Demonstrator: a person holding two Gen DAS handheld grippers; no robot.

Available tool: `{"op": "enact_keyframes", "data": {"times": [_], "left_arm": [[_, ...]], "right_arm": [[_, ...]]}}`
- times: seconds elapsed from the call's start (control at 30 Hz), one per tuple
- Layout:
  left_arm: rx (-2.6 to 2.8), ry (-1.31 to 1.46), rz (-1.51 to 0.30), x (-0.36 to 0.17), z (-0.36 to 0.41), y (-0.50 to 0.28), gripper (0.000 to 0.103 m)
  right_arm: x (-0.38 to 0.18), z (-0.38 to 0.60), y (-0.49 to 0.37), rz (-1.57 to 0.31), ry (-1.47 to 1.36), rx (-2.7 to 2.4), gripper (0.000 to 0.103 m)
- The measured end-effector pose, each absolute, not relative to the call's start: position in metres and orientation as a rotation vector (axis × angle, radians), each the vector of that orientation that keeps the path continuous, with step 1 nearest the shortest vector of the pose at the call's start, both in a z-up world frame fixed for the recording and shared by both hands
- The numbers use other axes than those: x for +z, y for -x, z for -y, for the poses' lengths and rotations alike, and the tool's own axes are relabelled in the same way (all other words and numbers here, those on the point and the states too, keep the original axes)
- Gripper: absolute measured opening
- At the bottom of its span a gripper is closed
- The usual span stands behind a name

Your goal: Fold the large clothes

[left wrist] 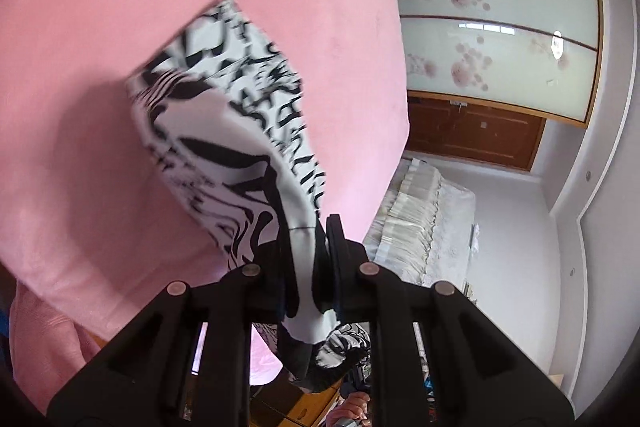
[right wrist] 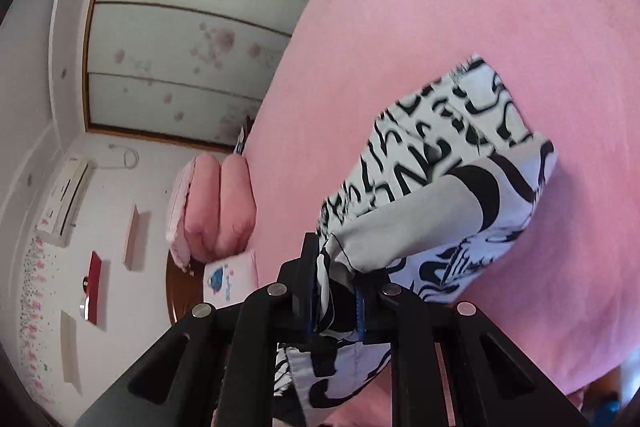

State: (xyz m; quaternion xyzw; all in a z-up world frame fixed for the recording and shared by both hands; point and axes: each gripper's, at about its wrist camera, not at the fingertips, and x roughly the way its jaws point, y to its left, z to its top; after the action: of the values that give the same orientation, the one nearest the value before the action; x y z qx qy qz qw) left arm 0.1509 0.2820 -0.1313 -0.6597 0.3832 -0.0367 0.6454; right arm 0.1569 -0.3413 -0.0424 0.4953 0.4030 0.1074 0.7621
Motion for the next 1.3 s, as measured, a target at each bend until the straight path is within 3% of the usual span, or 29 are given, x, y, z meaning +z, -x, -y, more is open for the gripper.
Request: {"op": "enact_keyframes", "data": {"times": [0.2, 0.4, 0.7, 0.97, 1.1, 1.2, 1.3], "left_arm": [[-0.141, 1.459, -0.922, -0.127, -0.297, -0.243, 0.012], [-0.156, 1.432, -0.935, -0.155, -0.294, -0.325, 0.012], [-0.083, 1.322, -0.957, -0.226, -0.284, -0.412, 0.012], [0.077, 1.205, -1.126, -0.271, -0.276, -0.472, 0.015], [0.090, 1.069, -1.130, -0.249, -0.267, -0.476, 0.025], [0.138, 0.951, -1.047, -0.214, -0.267, -0.466, 0.057], [0.166, 0.825, -0.957, -0.172, -0.267, -0.452, 0.061]], "right_arm": [[-0.040, 0.340, -0.203, -0.802, -1.087, 0.121, 0.014], [-0.071, 0.342, -0.257, -0.778, -1.091, 0.057, 0.014], [-0.143, 0.335, -0.364, -0.895, -0.900, -0.001, 0.014], [-0.198, 0.326, -0.423, -1.035, -0.847, -0.064, 0.020], [-0.189, 0.323, -0.429, -1.051, -0.770, -0.036, 0.038], [-0.174, 0.322, -0.423, -1.030, -0.699, -0.038, 0.047], [-0.151, 0.320, -0.412, -0.973, -0.589, -0.048, 0.048]]}}
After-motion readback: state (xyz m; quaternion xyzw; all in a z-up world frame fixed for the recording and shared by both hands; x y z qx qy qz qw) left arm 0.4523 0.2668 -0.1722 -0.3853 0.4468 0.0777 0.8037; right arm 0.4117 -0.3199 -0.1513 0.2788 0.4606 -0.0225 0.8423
